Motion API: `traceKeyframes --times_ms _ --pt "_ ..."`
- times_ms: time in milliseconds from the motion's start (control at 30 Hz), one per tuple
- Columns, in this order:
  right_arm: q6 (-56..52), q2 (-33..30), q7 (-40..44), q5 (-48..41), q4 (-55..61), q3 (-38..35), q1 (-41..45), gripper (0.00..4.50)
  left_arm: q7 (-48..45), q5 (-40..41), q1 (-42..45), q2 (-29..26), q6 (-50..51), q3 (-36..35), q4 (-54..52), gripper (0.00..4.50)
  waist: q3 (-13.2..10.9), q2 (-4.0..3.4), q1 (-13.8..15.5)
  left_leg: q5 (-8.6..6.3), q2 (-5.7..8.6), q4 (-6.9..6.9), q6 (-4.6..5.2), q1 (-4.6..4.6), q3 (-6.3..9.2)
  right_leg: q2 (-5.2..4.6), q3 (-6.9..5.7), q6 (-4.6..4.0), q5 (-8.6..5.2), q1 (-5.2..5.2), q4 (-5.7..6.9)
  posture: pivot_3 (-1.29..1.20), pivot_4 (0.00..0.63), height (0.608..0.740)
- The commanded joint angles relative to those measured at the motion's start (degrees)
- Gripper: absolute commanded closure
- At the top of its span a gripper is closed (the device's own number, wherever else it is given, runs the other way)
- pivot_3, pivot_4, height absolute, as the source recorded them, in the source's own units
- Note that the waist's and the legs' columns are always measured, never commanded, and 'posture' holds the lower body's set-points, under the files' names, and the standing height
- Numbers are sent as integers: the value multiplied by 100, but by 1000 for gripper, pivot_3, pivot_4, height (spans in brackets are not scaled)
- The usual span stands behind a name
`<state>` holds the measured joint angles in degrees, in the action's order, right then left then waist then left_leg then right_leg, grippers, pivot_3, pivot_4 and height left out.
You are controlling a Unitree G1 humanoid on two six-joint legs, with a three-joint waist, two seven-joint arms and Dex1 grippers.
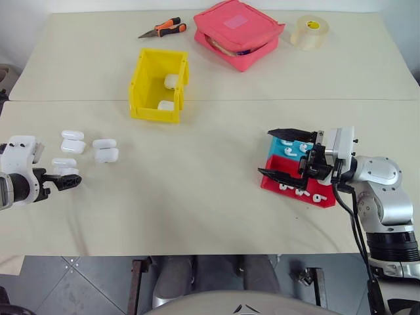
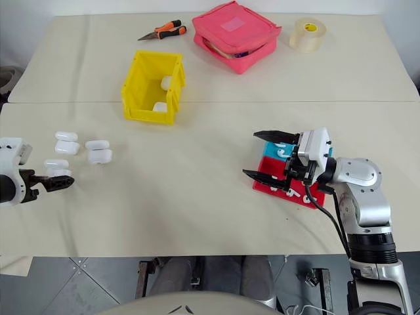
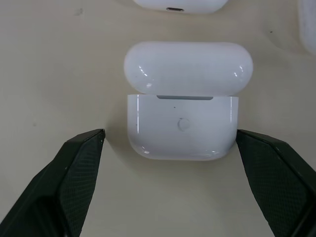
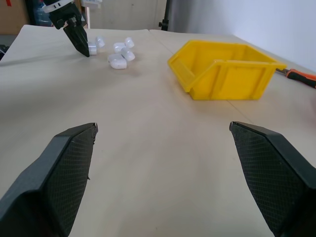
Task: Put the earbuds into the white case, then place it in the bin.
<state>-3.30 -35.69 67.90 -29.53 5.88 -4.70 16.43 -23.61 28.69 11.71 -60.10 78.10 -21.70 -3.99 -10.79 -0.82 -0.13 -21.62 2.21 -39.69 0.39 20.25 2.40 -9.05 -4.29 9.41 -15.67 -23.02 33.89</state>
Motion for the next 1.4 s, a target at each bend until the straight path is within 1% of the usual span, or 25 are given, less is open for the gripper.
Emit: traceKeyframes --times_ms 33,133,233,333,367,467,567,600,667,700,733,800,867,933,1033,1133,1233,1333,1400 --pt "-28 2 -44 -66 254 -16 -36 0 -62 -123 23 -93 30 -14 -24 30 0 0 1 0 0 0 0 0 0 0 0 0 0 0 0 0 150 740" --pt "-60 18 -62 -62 284 -9 -40 0 -57 -152 32 -8 12 -8 -41 30 0 0 1 0 0 0 0 0 -1 0 1 0 0 0 1 0 150 740" --pt "-70 23 -70 -62 289 2 -33 0 -49 -164 -13 59 45 3 -130 609 0 0 2 0 0 0 0 0 -2 0 2 0 0 -1 2 0 150 740" --pt "-73 28 -76 -58 269 5 -9 0 -57 -175 -89 101 98 -52 -227 1582 0 0 -2 0 0 0 0 -1 -3 0 3 0 0 -1 4 0 150 740" --pt "-67 29 -72 -52 256 7 -2 0 -62 -177 -124 110 116 -88 -270 1793 0 0 -4 0 -1 0 0 -1 -4 0 3 0 0 -2 5 0 150 740" --pt "-51 27 -59 -45 232 5 0 0 -80 -180 -215 172 59 -208 -380 1791 0 0 -8 0 0 0 1 0 -7 0 8 0 0 -7 6 0 150 740" --pt "-40 15 -45 -43 197 -15 -2 0 -194 -142 -443 342 -358 -488 -604 1791 0 0 -6 0 0 1 1 0 -10 0 10 0 0 -9 6 0 150 740" --pt "-37 -7 -24 -44 174 -32 -9 0 -438 -111 -660 511 -995 -673 -805 1791 0 0 -3 0 -1 0 1 1 -11 0 11 0 0 -10 7 0 150 740" --pt "-60 -37 -25 -36 176 -46 -22 0 -780 31 -1047 824 -1705 -1100 -1121 1791 0 0 -2 0 -1 1 1 3 -15 -2 14 0 0 -14 5 0 150 740" --pt "-99 -86 -6 -50 186 -72 -34 0 -1197 195 -1342 1169 -2426 -1436 -1446 1791 0 2 1 0 -4 0 1 4 -15 -3 15 0 0 -14 5 0 150 740" --pt "-127 -118 8 -61 194 -89 -42 0 -1472 305 -1536 1397 -2893 -1645 -1652 1791 0 3 -7 0 -4 -2 0 8 -15 -2 13 0 0 -16 2 0 150 740" --pt "-139 -202 69 -73 157 -147 -52 0 -2515 789 -1812 2169 -4430 -2052 -2053 1791 0 6 1 -1 -20 -4 1 14 -17 -10 11 0 1 -21 0 0 150 740" --pt "-124 -302 106 -38 41 -212 10 0 -2802 514 -2133 2441 -5212 -1844 -1992 1791 1 6 15 -1 -21 -13 2 19 -21 -16 7 1 2 -21 -3 0 150 740" --pt "-94 -445 179 -22 -162 -318 111 0 -2850 243 -2117 2570 -5718 -1397 -2000 1791 1 3 32 -1 -4 -25 3 18 -21 -15 -1 1 2 -13 0 0 150 740" --pt "17 -711 236 82 -427 -478 183 0 -2883 293 -1535 3014 -6406 -703 -1998 1791 -1 0 147 1 6 -33 11 4 -21 -18 -1 3 4 12 -6 0 150 740" --pt "114 -1005 270 143 -556 -727 86 0 -2901 140 -1117 3392 -6699 143 -1937 1791 2 6 173 -1 7 -38 22 5 -11 -19 -3 8 13 23 -6 0 150 740" --pt "-28 -1293 210 67 -200 -1120 -373 0 -3045 136 -649 3784 -6902 1003 -1769 1791 3 4 162 -10 17 -33 34 5 -16 -24 -3 9 14 23 -11 0 150 740" --pt "-144 -1426 85 -8 252 -1457 -894 0 -3182 177 -440 3996 -7084 1436 -1632 1791 3 4 158 -14 19 -31 38 9 -14 -24 -16 9 14 22 -15 0 150 740" --pt "-253 -1394 -86 -87 718 -1839 -1452 0 -3334 213 -284 4180 -7239 1721 -1410 1791 3 3 139 -14 15 -30 38 8 -26 -20 -15 10 14 22 -20 0 150 740"
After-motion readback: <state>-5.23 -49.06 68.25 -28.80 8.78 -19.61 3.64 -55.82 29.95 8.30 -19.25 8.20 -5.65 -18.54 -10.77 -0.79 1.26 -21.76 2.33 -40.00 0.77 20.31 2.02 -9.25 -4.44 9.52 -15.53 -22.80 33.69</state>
